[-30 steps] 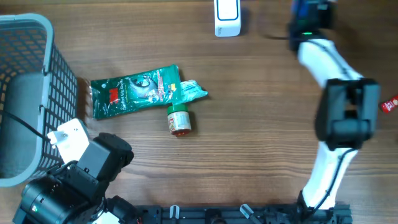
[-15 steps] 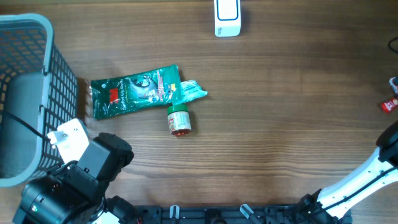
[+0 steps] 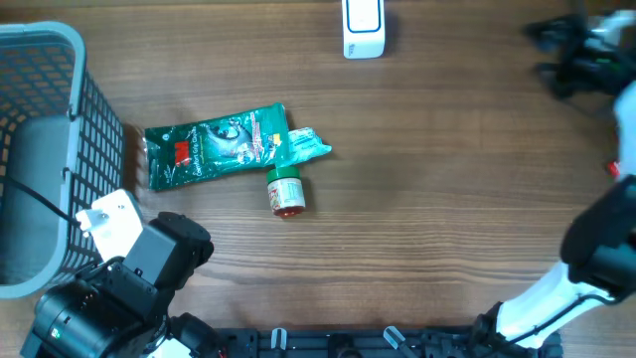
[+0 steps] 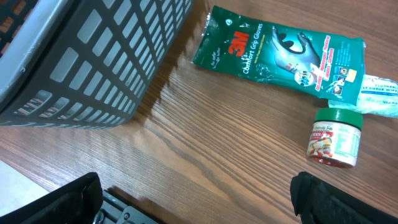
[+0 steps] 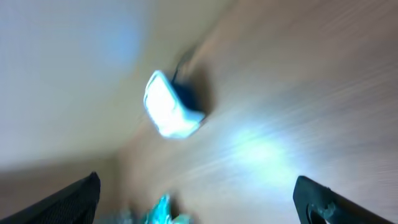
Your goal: Scan the item barcode
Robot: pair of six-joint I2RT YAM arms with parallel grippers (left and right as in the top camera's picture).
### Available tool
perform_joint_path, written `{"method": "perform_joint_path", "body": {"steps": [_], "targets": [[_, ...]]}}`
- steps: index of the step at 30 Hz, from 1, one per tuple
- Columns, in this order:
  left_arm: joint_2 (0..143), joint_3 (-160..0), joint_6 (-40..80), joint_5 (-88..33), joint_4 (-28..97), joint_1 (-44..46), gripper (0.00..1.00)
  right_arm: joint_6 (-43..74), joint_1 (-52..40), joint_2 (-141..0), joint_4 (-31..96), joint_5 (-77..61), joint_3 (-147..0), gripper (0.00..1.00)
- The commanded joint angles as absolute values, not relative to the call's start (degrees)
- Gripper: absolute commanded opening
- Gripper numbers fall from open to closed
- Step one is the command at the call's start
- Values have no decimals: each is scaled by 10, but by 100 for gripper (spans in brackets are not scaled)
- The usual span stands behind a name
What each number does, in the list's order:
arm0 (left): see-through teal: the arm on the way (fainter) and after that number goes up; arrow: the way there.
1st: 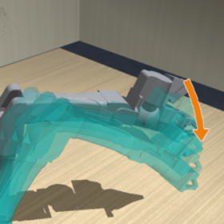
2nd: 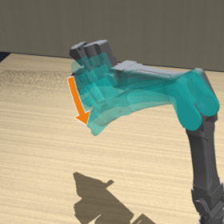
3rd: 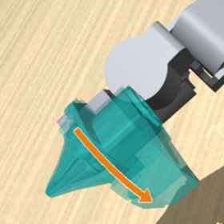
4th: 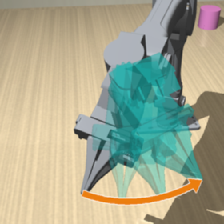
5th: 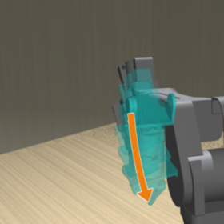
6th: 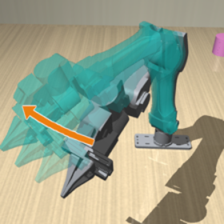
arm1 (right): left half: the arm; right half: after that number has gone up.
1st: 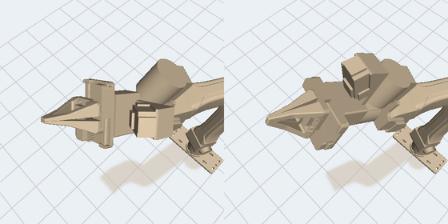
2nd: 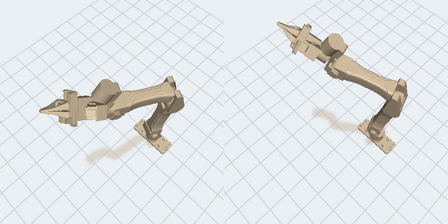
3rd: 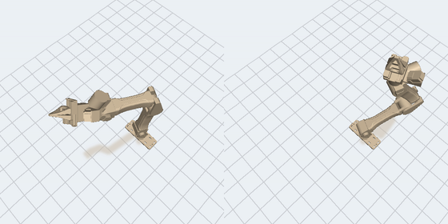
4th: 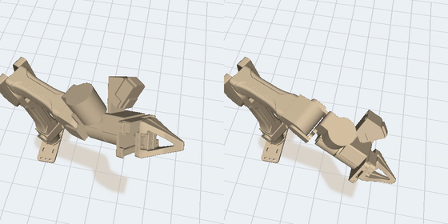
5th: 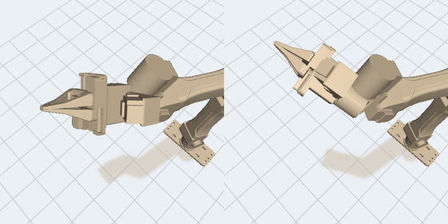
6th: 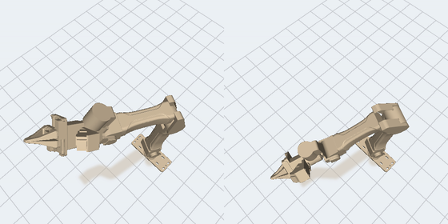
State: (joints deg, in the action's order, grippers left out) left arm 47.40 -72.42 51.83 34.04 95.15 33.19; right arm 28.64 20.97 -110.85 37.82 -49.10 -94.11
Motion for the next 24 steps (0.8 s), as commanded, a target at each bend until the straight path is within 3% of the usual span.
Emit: {"method": "perform_joint_path", "body": {"steps": [1,7,13,17,24], "targets": [[473,-723,530,350,952,327,100,260,82,-1114,429,-496,-941,100],[473,-723,530,350,952,327,100,225,-163,-1115,519,-311,-940,100],[473,-723,530,350,952,327,100,241,-361,-1130,513,-166,-922,100],[473,-723,530,350,952,327,100,291,-439,-1171,488,-51,-922,100],[473,-723,530,350,952,327,100,302,-490,-1238,482,-43,-922,99]]}}
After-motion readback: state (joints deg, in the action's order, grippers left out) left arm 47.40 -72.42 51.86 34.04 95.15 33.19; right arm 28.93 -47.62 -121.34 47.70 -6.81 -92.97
